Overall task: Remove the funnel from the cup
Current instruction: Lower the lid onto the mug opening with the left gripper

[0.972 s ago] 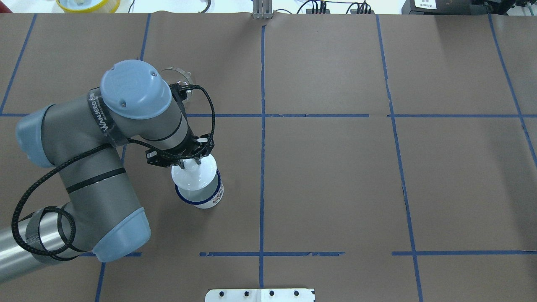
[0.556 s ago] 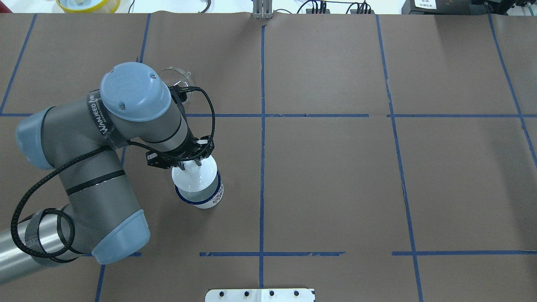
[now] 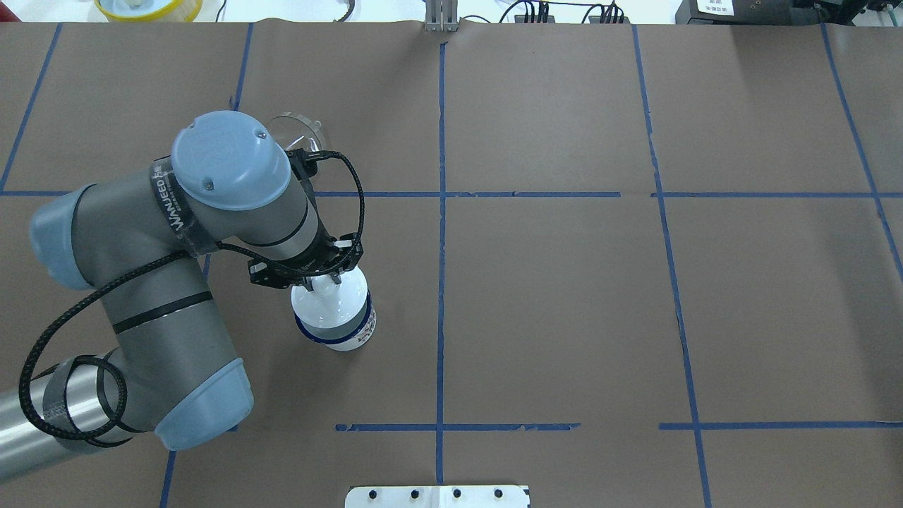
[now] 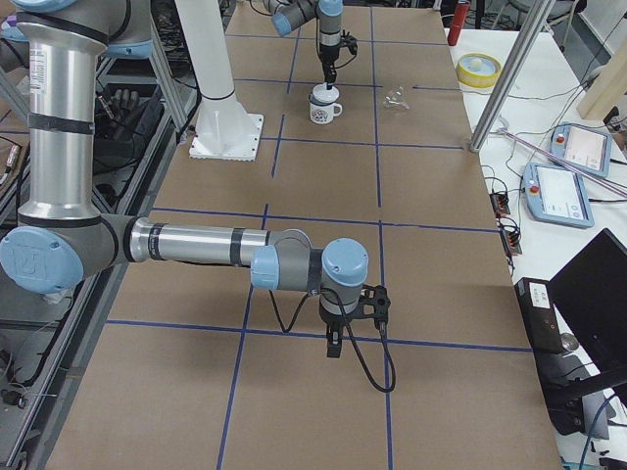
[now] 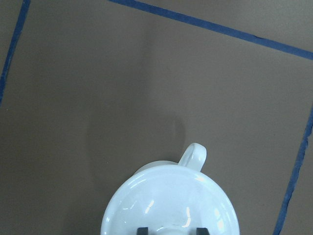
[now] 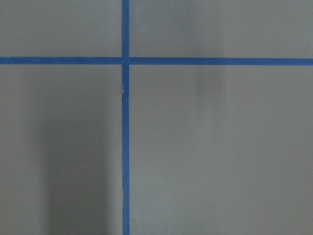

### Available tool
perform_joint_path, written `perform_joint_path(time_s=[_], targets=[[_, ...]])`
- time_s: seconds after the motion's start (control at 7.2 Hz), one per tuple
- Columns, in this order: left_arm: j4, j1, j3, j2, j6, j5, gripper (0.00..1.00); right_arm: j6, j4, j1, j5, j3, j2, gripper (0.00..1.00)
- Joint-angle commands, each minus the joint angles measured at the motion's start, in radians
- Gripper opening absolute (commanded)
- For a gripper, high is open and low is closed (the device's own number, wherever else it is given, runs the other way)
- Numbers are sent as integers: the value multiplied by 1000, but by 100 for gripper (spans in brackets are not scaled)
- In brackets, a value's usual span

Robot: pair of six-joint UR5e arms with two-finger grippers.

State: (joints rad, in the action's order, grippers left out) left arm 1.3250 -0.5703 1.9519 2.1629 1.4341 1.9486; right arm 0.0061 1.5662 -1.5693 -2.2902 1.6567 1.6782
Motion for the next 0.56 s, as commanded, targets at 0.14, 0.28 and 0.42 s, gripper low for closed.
perform_joint_path(time_s=[0.14,0.28,0.42], targets=[[0,1,12,-2,0,-2,0,0,0,0,0,0,0,100],[-1,3,13,-2,2,-2,0,0,0,0,0,0,0,100],[-1,4,13,-2,2,-2,0,0,0,0,0,0,0,100]])
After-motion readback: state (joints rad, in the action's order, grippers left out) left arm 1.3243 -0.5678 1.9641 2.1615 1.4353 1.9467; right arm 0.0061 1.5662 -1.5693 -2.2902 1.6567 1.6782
